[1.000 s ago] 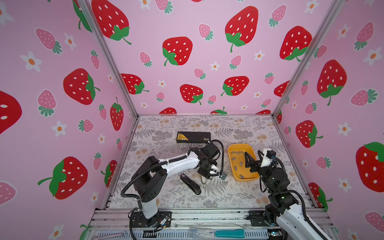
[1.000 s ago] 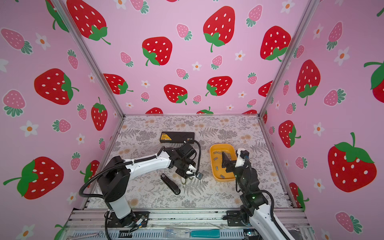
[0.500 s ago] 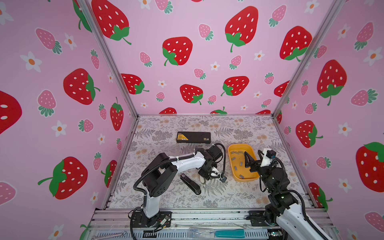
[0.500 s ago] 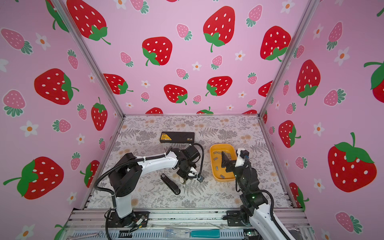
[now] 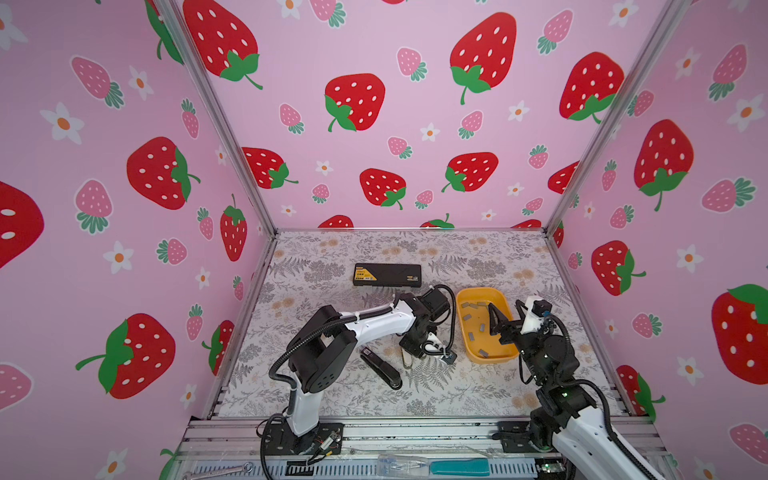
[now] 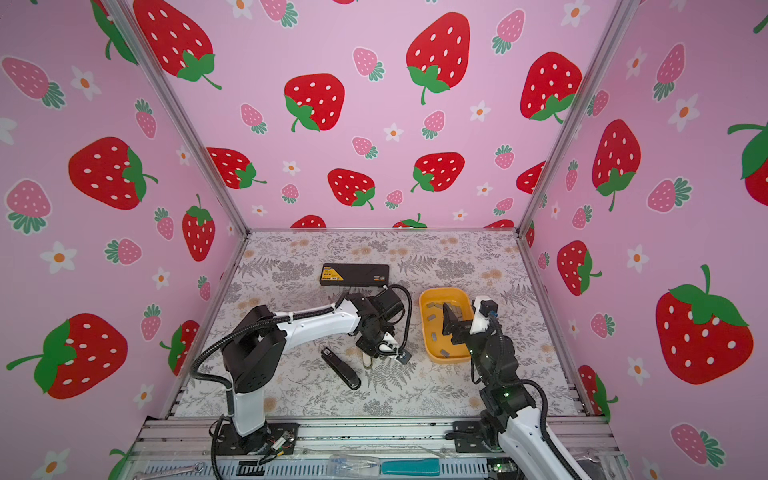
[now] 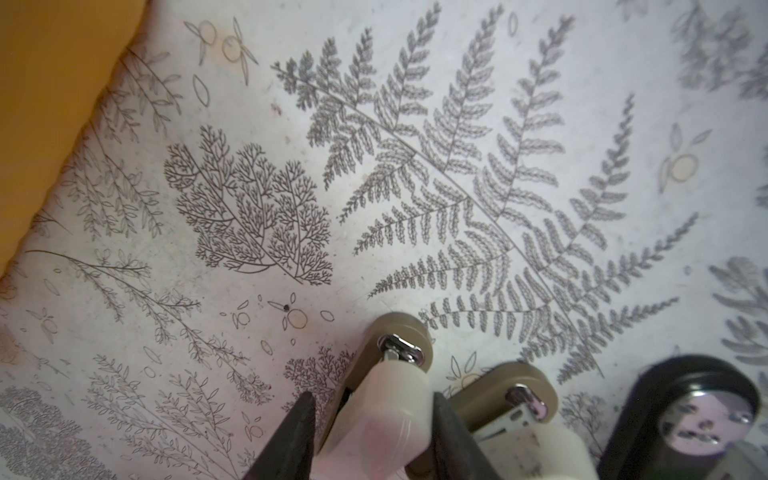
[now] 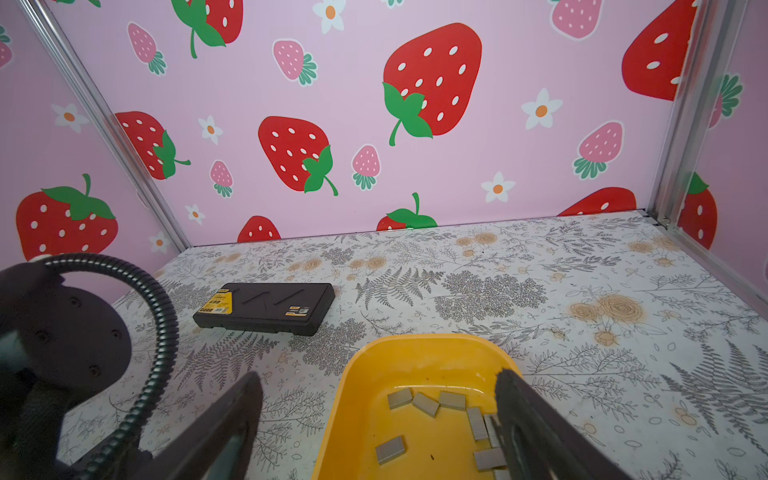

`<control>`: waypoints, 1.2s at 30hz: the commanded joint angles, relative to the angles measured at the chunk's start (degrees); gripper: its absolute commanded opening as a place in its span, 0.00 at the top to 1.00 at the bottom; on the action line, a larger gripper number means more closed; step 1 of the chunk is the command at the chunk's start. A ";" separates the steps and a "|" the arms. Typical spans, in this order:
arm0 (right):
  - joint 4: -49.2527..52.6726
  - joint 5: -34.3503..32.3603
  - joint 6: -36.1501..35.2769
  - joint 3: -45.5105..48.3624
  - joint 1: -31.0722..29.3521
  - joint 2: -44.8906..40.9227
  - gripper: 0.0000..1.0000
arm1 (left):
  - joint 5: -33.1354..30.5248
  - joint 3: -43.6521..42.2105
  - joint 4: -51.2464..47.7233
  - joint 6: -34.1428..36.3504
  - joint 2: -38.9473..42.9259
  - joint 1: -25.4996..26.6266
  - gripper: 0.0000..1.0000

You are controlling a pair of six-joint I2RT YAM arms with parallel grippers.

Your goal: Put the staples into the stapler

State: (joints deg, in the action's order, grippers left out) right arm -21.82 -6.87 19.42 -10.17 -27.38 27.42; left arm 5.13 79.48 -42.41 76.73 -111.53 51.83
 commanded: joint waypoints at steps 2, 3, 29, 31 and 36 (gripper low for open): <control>-1.61 0.37 -0.52 0.33 -0.14 0.01 0.10 | 0.51 2.69 -4.36 1.00 -2.10 0.46 0.54; -1.64 0.37 -0.52 0.33 -0.11 0.01 0.10 | 0.33 3.01 -4.56 0.92 -2.41 0.46 0.55; 11.87 3.23 13.06 -3.89 -0.13 -3.19 0.03 | -4.91 -2.19 18.60 -34.17 13.21 -0.17 1.00; 14.63 6.58 14.87 -4.99 -0.14 -2.99 0.08 | -1.83 -5.47 21.45 -37.58 16.52 -0.67 1.00; 13.89 16.92 20.05 -4.59 -0.14 -3.25 0.32 | 4.32 -11.58 25.24 -47.40 24.49 -1.99 1.00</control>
State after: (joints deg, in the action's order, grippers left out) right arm -9.39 1.54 34.68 -13.78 -27.38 24.62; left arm 4.86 70.24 -21.50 38.44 -90.26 50.43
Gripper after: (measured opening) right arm 0.713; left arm 0.249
